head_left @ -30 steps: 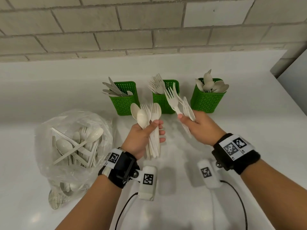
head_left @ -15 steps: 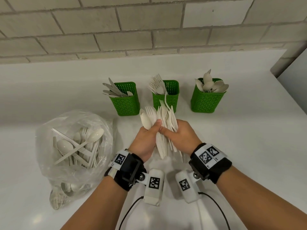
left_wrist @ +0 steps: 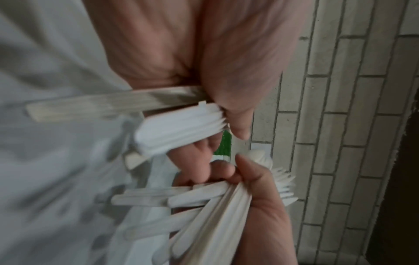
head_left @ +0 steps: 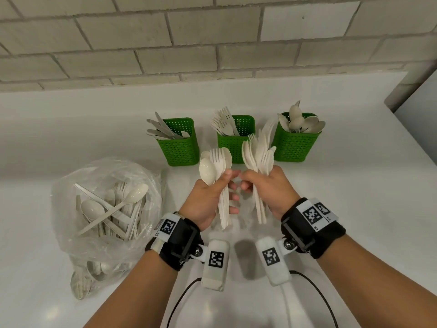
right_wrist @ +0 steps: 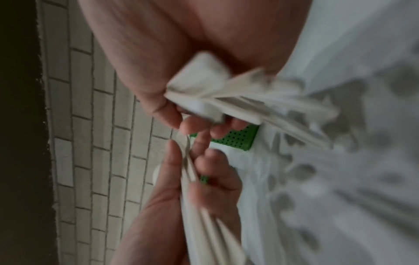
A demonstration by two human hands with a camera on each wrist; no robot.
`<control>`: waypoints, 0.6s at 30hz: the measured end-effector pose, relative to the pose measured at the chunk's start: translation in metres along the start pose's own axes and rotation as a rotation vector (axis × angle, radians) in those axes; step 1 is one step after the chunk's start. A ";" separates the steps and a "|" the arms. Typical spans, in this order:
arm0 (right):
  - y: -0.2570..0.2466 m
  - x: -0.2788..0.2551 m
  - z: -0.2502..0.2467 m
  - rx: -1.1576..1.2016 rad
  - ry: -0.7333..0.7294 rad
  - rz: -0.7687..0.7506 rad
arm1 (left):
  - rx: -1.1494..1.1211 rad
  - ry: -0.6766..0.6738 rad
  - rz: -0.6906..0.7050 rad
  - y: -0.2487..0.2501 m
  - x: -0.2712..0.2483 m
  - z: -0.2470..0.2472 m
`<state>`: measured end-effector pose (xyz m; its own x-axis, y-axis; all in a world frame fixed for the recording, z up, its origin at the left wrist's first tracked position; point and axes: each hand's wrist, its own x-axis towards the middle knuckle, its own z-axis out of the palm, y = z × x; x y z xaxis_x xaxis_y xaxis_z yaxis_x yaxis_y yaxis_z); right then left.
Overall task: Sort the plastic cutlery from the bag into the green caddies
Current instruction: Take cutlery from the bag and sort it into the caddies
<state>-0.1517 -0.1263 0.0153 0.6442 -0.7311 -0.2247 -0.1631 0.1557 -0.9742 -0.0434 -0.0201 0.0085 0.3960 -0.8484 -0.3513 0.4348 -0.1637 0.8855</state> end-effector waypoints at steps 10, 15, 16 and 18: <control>0.008 -0.009 0.015 -0.151 -0.237 -0.128 | -0.219 -0.105 0.004 0.000 -0.001 -0.001; 0.021 -0.003 0.018 -0.512 -0.351 -0.255 | -0.076 -0.224 0.104 -0.006 -0.001 -0.007; 0.021 -0.002 0.017 -0.612 -0.353 -0.290 | -0.059 -0.250 0.128 -0.005 -0.001 -0.009; 0.016 -0.002 0.012 -0.738 -0.377 -0.342 | -0.010 -0.306 0.148 -0.001 -0.001 -0.013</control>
<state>-0.1463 -0.1144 0.0001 0.9271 -0.3725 -0.0420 -0.2723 -0.5922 -0.7584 -0.0344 -0.0123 0.0039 0.1948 -0.9746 -0.1101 0.3996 -0.0236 0.9164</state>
